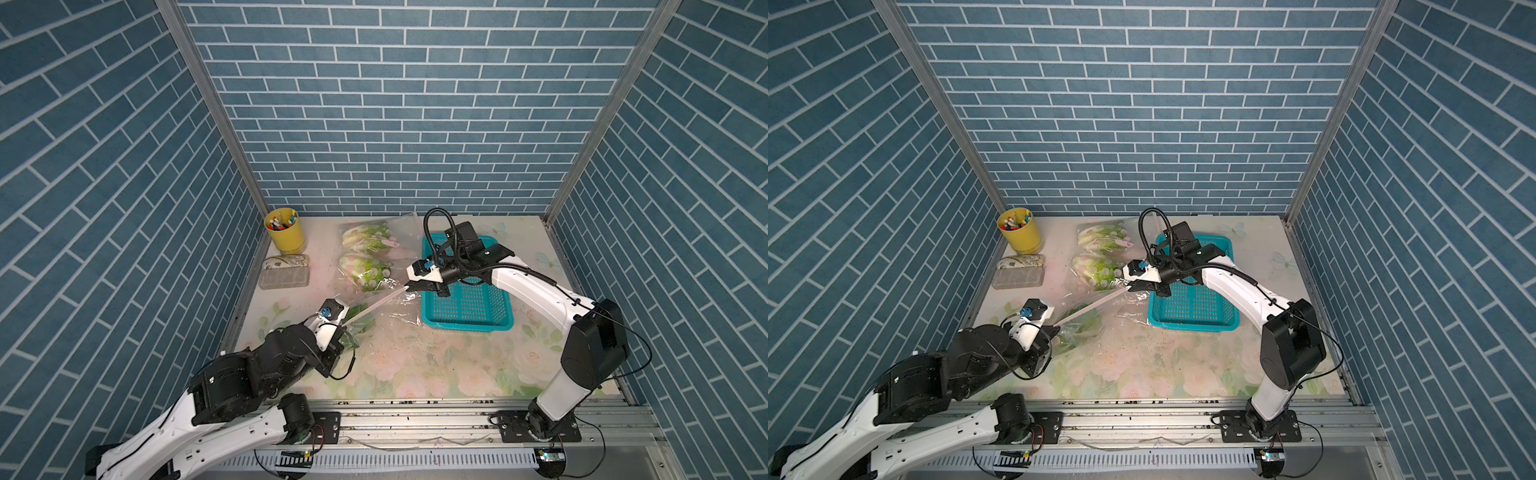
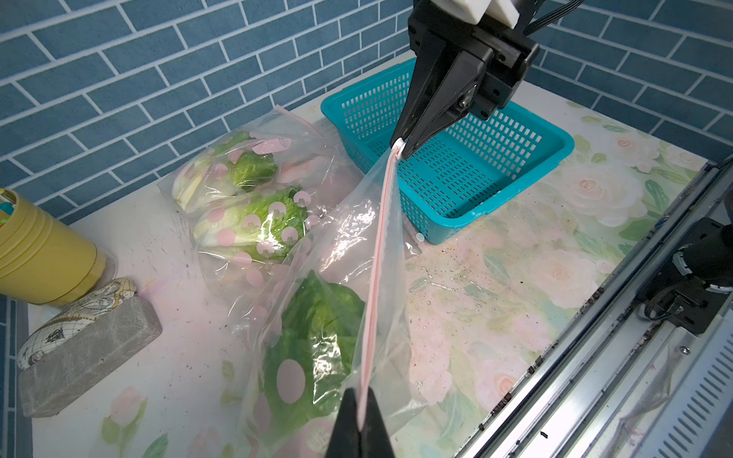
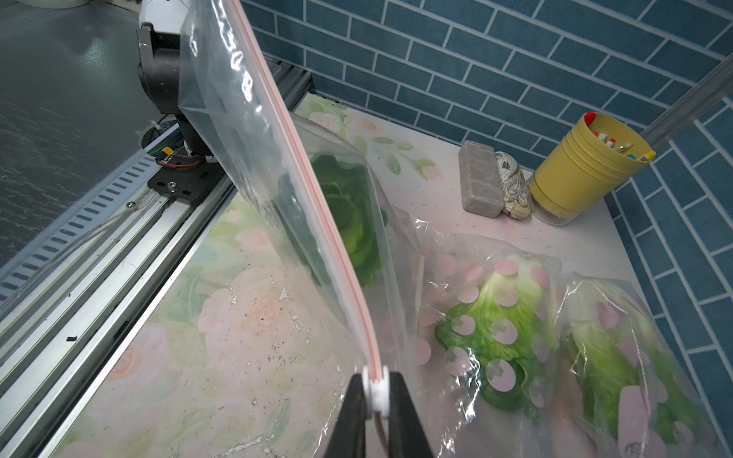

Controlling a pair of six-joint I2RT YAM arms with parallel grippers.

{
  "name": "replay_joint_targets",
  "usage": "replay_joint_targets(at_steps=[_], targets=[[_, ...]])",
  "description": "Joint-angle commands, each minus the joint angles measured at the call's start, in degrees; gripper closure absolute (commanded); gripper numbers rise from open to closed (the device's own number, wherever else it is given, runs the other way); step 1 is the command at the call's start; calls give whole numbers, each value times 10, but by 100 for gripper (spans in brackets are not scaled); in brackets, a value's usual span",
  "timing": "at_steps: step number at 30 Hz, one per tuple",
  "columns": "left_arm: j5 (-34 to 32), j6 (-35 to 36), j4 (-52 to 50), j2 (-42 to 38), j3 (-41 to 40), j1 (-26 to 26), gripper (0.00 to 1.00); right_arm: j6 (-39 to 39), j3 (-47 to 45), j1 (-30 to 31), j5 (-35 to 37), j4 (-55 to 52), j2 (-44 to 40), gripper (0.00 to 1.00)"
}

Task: Open the zip-top bag and take out the chinese cabbages
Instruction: Unzip the zipper on the zipper food storage bag.

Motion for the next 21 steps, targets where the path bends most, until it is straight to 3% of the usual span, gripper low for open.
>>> replay_joint_targets(at_steps=[1,16,18,21], targets=[[-7,-6,-29,-14,22,3,100,-20,-12,-33,53,-8,16,100],[0,-8,-19,-6,17,4,100,-2,-28,-59,52,4,24,100],[5,-9,-11,-2,13,3,100,33,-28,-58,56,17,17,77],[14,-12,7,9,3,3,100,122,-34,-54,70,66,-4,59]])
